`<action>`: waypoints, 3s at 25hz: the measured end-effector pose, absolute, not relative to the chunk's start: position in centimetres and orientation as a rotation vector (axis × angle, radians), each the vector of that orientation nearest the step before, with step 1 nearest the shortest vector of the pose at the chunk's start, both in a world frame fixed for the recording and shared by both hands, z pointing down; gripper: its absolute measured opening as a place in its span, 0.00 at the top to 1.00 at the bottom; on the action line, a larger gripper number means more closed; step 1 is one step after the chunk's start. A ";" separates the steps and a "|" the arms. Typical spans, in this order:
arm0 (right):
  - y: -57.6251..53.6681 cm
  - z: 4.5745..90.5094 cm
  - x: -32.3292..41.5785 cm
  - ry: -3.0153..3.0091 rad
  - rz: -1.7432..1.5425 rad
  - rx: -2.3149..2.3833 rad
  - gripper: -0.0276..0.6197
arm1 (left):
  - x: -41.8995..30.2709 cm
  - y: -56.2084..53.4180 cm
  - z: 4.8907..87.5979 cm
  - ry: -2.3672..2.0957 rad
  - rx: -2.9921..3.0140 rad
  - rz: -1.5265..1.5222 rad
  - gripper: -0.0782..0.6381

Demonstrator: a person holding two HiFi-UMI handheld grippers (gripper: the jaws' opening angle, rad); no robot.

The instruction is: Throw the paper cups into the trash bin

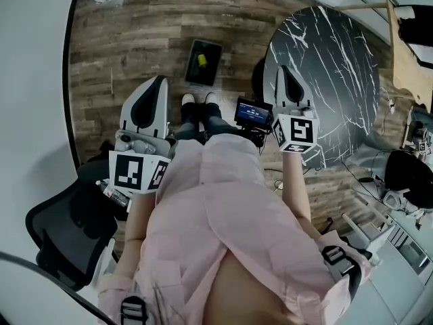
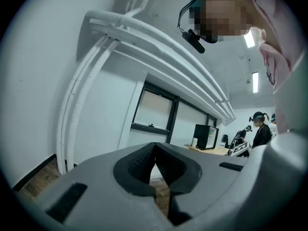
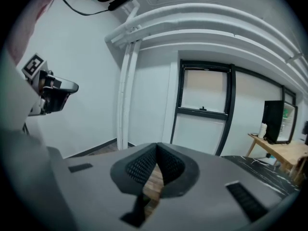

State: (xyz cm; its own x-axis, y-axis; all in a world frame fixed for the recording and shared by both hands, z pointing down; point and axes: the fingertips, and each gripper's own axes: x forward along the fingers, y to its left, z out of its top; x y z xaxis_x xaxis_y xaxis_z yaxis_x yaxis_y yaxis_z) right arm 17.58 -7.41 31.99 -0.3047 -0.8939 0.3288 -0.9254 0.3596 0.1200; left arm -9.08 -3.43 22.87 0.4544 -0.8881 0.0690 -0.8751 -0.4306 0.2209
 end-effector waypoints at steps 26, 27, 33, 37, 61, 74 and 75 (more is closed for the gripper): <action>-1.7 27.7 14.0 -2.451 0.357 1.596 0.91 | -8.2 -2.3 24.1 -1.526 2.442 -0.008 0.87; -1.7 27.6 13.5 -2.463 0.367 1.586 0.91 | -8.2 -2.2 24.2 -1.524 2.438 -0.006 0.87; -1.4 26.9 11.9 -2.501 0.368 1.570 0.91 | -8.1 -1.9 24.5 -1.491 2.432 -0.002 0.87; -1.1 27.1 13.0 -2.439 0.391 1.648 0.91 | -7.5 -1.9 24.6 -1.447 2.451 0.005 0.87; -0.5 25.5 8.9 -2.474 0.265 1.604 0.91 | -8.6 -2.5 24.3 -1.444 2.463 0.008 0.87; -1.1 25.9 7.5 -2.482 0.260 1.548 0.91 | -8.5 -3.3 24.3 -1.405 2.509 0.031 0.87; -1.2 26.0 7.3 -2.488 0.254 1.532 0.91 | -8.5 -3.3 24.4 -1.400 2.517 0.038 0.87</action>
